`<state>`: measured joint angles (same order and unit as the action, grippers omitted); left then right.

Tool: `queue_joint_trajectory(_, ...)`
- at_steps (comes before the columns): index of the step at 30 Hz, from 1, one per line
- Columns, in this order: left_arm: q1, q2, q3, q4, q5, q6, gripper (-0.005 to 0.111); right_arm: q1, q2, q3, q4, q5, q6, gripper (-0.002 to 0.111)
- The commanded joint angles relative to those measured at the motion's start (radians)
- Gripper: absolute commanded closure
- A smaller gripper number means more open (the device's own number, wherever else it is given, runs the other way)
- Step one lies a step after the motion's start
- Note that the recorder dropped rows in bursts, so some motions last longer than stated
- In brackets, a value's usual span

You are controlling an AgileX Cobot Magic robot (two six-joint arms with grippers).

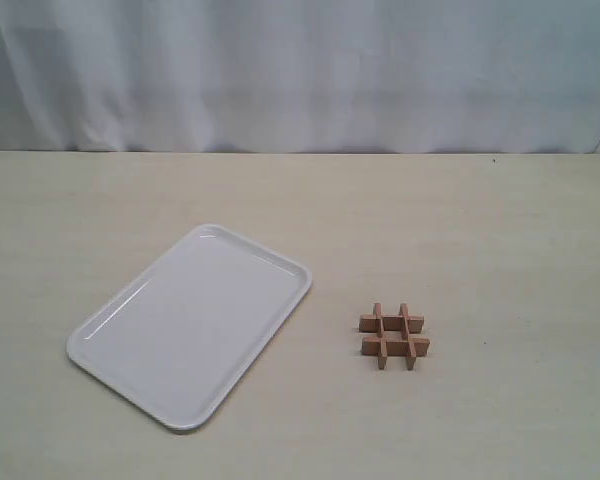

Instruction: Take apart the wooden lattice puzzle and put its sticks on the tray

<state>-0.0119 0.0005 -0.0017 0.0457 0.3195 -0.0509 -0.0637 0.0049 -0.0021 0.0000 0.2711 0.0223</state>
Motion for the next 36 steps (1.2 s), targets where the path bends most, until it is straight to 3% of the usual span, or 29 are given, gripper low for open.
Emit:
queue_joint_trajectory(1,-0.007,0.000,0.002,-0.004,-0.003,0.001,0.107,-0.004,-0.005,0.002,0.000,-0.013,0.000,0.104)
queue_joint_trajectory(20,-0.007,0.000,0.002,-0.004,0.000,0.001,0.107,-0.004,-0.005,0.002,0.000,-0.016,0.000,0.104)
queue_joint_trajectory(28,-0.007,0.000,0.002,-0.004,0.000,0.001,0.107,-0.004,-0.005,0.002,0.000,-0.115,0.000,0.104)
queue_joint_trajectory(31,-0.007,0.000,0.002,-0.004,0.000,0.001,0.107,-0.004,-0.005,0.002,0.110,-0.196,0.000,0.104)
queue_joint_trajectory(36,-0.007,0.000,0.002,-0.004,0.000,0.001,0.107,-0.004,-0.005,0.002,0.501,-0.386,0.000,0.104)
